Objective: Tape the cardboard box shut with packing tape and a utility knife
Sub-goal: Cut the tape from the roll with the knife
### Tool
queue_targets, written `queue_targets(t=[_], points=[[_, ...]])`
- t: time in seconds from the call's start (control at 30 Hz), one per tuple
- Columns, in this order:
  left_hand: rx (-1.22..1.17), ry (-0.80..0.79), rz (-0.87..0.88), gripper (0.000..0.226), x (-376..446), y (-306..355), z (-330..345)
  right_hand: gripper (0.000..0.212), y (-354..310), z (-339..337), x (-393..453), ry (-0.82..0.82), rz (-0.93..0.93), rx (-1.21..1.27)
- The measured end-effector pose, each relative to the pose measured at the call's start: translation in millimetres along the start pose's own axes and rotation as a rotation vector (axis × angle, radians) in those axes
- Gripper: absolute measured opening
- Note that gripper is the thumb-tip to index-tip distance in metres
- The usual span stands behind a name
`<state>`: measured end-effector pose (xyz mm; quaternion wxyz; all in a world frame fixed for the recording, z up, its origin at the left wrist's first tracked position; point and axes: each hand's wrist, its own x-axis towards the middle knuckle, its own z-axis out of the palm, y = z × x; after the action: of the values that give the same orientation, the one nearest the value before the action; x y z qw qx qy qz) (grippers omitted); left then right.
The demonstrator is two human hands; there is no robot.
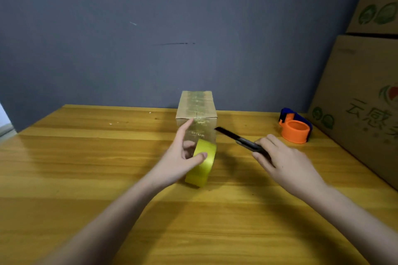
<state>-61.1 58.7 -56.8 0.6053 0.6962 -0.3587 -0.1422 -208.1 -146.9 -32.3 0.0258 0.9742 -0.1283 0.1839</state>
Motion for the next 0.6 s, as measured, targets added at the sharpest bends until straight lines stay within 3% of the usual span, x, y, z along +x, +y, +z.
queue_targets(t=[0.17,0.3,0.47,0.6], points=[[0.185,-0.146,0.101,0.079,6,6,34,0.016,21,12,3,-0.054,0.327,0.648],[0.685,-0.165,0.249,0.08,13,21,77,0.036,46,24,7,-0.148,0.535,0.858],[1.106,-0.22,0.425,0.073,30,16,128,0.039,69,48,6,-0.125,0.638,0.704],[1.186,-0.194,0.504,0.066,45,4,151,0.042,75,57,0,-0.062,0.667,0.472]])
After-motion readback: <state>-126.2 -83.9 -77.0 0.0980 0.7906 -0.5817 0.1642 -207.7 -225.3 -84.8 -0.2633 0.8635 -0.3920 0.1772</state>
